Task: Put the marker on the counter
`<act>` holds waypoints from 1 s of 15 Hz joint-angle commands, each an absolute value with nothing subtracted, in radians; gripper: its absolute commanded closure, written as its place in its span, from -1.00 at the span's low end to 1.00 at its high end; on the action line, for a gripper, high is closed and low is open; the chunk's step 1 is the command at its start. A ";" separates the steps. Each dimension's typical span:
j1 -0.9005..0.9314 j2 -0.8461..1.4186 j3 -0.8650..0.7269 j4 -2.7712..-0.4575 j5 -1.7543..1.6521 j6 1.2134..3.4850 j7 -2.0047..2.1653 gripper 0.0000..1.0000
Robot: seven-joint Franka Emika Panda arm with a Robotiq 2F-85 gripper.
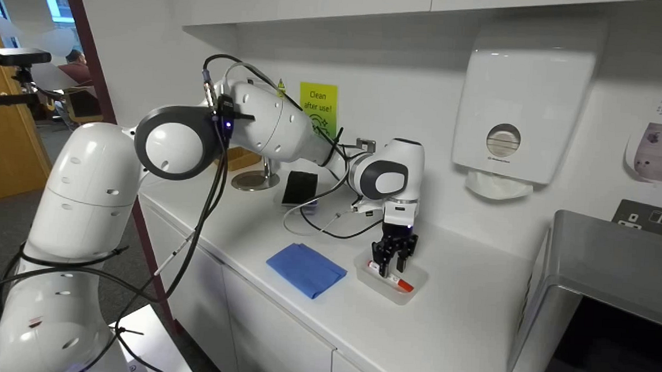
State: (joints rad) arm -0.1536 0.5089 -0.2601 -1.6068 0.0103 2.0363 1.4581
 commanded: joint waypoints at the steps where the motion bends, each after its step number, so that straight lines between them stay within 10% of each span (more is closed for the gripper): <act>1: -0.145 0.531 -0.256 -1.573 -0.001 2.037 1.469 -0.23; 15: -0.138 0.549 -0.236 -1.571 0.015 2.072 1.434 -0.27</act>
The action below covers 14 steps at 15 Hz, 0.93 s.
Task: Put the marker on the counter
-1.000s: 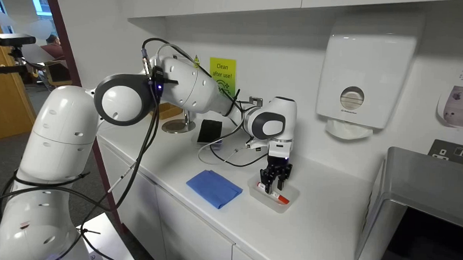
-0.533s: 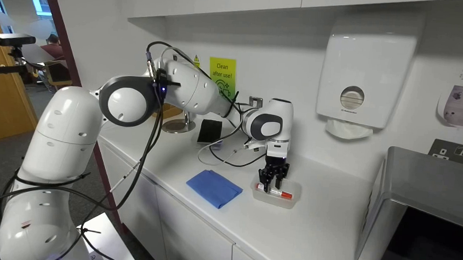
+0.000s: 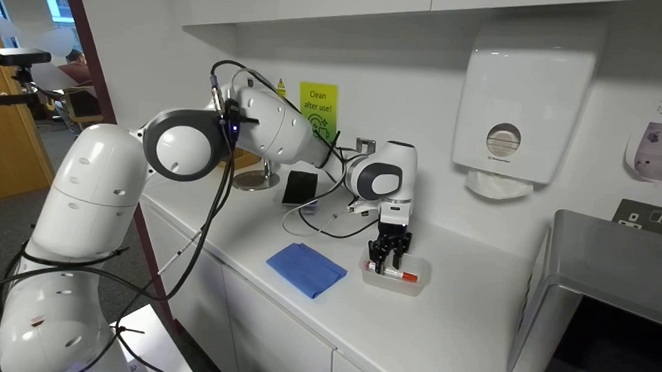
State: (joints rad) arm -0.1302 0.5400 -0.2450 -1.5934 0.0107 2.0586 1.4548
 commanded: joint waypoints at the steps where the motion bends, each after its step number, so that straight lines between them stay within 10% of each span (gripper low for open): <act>1: -0.138 0.550 -0.235 -1.571 0.014 2.073 1.430 -0.25; 4: -0.140 0.552 -0.228 -1.570 0.018 2.074 1.416 -0.19; 11: -0.139 0.557 -0.211 -1.570 0.026 2.068 1.369 0.89; 14: -0.141 0.557 -0.211 -1.569 0.030 2.066 1.361 0.89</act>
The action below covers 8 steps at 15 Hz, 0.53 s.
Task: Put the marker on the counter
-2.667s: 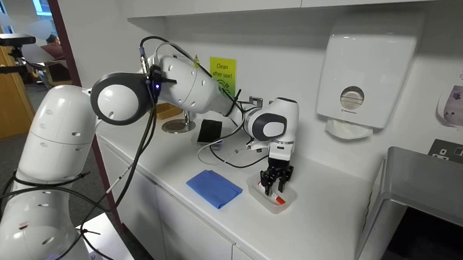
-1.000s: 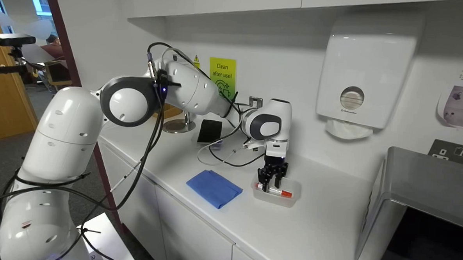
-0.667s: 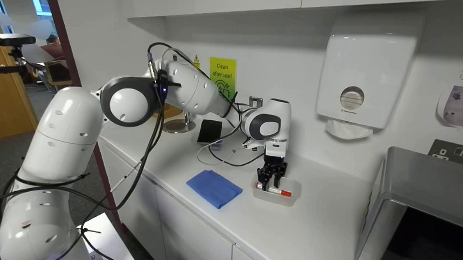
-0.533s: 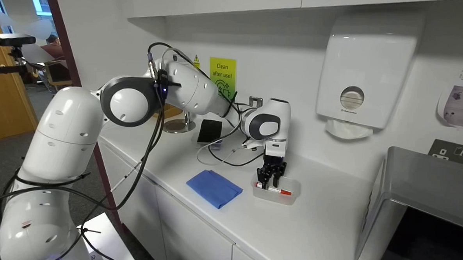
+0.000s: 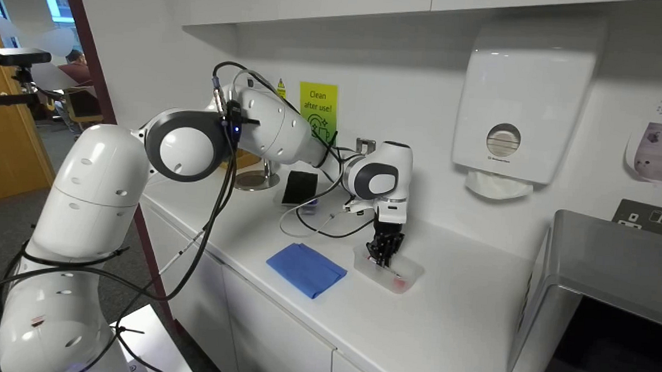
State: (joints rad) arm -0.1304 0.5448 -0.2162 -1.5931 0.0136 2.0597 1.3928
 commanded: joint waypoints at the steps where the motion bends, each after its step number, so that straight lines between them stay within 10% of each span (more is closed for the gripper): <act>1: -0.141 0.555 -0.212 -1.570 0.031 2.065 1.361 0.89; 8: -0.130 0.494 -0.235 -1.607 0.004 2.084 1.387 0.89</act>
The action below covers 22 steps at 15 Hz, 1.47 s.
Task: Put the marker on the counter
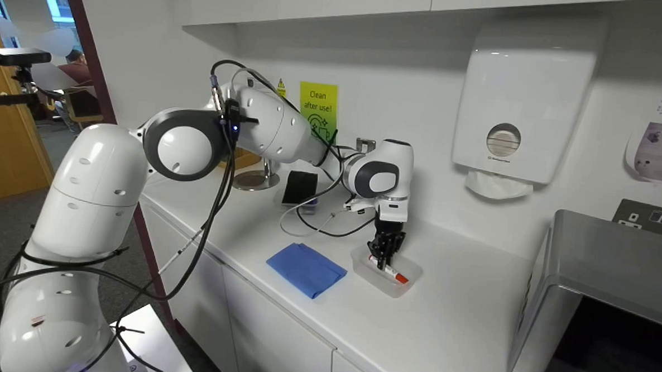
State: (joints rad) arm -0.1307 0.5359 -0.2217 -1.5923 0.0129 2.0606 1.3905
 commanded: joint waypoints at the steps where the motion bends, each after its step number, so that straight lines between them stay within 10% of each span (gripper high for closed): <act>1: -0.130 0.487 -0.238 -1.610 0.002 2.085 1.388 0.89; 22: -0.107 0.531 -0.143 -1.327 0.043 2.026 1.257 0.89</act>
State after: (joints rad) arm -0.0959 0.4882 -0.1788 -1.4288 -0.0116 2.0645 1.3290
